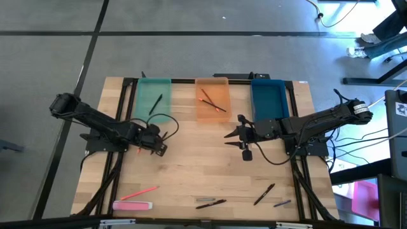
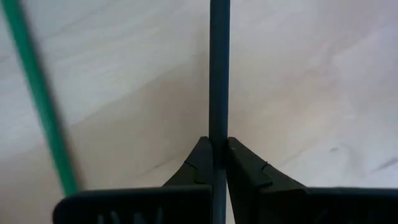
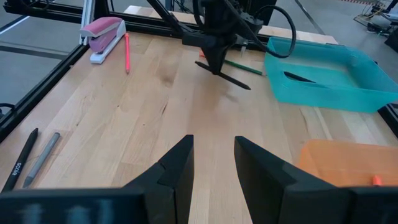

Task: Sort crayons/erasers/pens/pencils in bins
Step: Put the black pen into the green bin

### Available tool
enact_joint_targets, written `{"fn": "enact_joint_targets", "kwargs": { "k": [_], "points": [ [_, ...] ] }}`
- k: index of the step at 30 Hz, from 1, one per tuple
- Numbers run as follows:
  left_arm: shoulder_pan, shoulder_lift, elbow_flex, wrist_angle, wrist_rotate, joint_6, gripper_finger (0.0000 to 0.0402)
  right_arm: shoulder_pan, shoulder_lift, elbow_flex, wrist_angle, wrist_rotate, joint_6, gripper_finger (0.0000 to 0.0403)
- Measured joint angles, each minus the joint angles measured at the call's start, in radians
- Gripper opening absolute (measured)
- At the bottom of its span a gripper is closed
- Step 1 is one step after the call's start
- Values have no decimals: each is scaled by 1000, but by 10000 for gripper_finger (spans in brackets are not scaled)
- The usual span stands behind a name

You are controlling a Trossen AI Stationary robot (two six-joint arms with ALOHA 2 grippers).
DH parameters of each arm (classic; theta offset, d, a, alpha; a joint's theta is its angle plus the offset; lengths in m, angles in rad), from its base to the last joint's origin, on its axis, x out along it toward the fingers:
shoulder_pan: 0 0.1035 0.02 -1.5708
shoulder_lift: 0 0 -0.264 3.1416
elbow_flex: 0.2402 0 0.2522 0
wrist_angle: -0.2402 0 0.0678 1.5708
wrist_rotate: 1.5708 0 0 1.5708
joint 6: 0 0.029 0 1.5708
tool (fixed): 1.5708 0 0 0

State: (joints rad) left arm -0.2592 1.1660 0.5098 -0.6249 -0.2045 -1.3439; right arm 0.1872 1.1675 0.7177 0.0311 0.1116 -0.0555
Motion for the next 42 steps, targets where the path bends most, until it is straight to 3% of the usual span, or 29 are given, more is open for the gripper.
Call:
{"fn": "enact_joint_targets", "kwargs": {
  "k": [15,23,33,42],
  "points": [
    [4,-1,2,347,-24,191,9,0,0,0,0,0,-1,121],
    [62,-1,3,465,-41,329,9,0,0,0,0,0,-1,121],
    [174,-4,153,431,-72,588,9,0,0,0,-3,0,-2,121],
    [284,-5,337,101,-255,694,9,0,0,0,-3,34,-1,121]
  ]
}}
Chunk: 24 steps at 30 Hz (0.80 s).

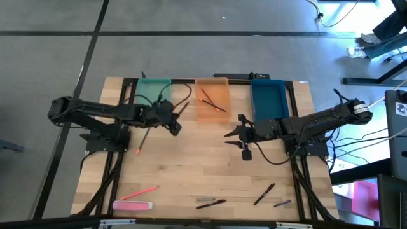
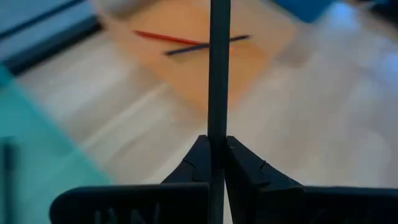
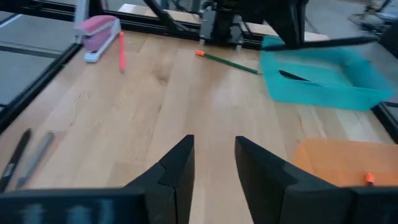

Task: Sort crayons/erasers/pens/pencils in bins
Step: Put the black pen into the green bin

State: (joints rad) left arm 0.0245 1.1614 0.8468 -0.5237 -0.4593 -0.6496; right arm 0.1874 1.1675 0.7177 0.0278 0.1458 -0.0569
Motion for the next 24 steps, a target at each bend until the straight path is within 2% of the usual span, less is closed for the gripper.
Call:
{"fn": "enact_joint_targets", "kwargs": {
  "k": [5,9,17,24],
  "points": [
    [99,0,24,-110,-33,-1,9,0,0,0,-6,145,0,121],
    [192,0,24,-178,-41,-1,9,0,0,0,-6,221,0,121],
    [370,9,22,-259,-62,-21,9,0,0,0,-6,237,2,121],
    [499,25,-72,-226,-37,-20,9,0,0,0,-7,237,3,121]
  ]
}}
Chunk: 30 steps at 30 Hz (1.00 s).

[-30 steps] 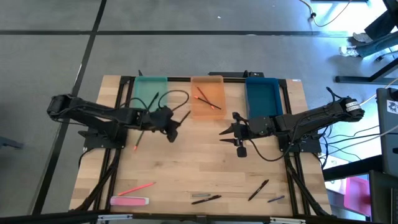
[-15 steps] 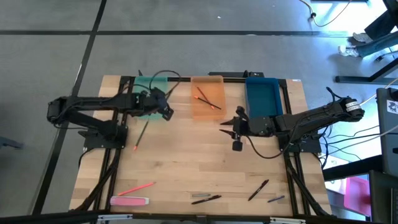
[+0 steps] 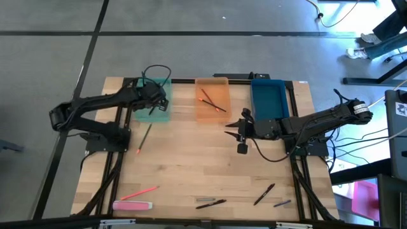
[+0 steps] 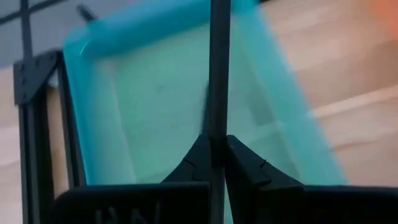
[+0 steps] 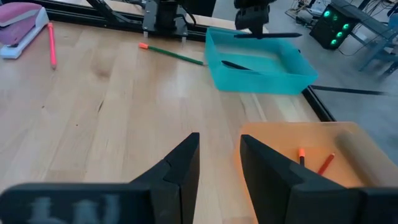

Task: Sort crayons/erasers/pens/pencils in bins
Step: Put the black pen into the green bin

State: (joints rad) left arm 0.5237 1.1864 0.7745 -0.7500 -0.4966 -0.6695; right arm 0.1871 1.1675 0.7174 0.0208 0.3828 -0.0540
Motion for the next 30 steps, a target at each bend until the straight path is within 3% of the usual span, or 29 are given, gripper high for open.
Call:
{"fn": "enact_joint_targets", "kwargs": {
  "k": [20,30],
  "points": [
    [67,-1,-241,314,1,28,9,0,0,0,-4,0,0,121],
    [67,-1,-260,327,1,25,10,0,0,0,-4,0,0,121]
  ]
}}
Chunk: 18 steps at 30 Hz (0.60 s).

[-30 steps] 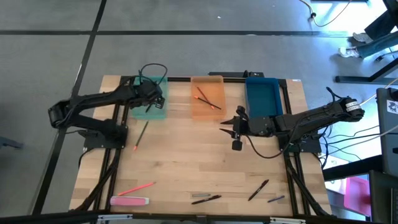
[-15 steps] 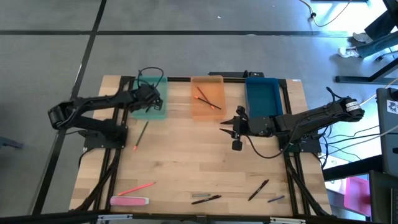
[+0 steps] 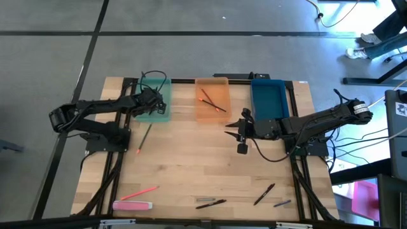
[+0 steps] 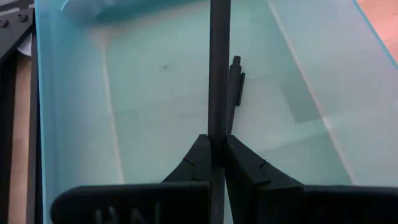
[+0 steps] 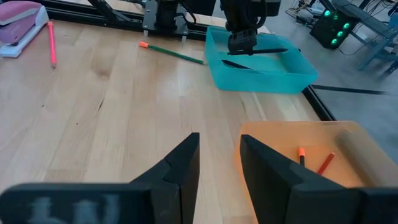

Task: Sort crayons/erasers/pens/pencils in bins
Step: Put the black pen into the green bin

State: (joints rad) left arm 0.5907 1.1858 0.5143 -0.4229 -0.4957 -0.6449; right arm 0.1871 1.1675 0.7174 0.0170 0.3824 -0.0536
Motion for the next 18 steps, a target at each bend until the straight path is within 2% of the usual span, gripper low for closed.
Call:
{"fn": "enact_joint_targets", "kwargs": {
  "k": [8,18],
  "points": [
    [0,0,0,-2,12,-1,32,0,0,0,0,0,0,121],
    [0,0,0,-2,11,-2,25,0,0,0,0,0,0,121]
  ]
}}
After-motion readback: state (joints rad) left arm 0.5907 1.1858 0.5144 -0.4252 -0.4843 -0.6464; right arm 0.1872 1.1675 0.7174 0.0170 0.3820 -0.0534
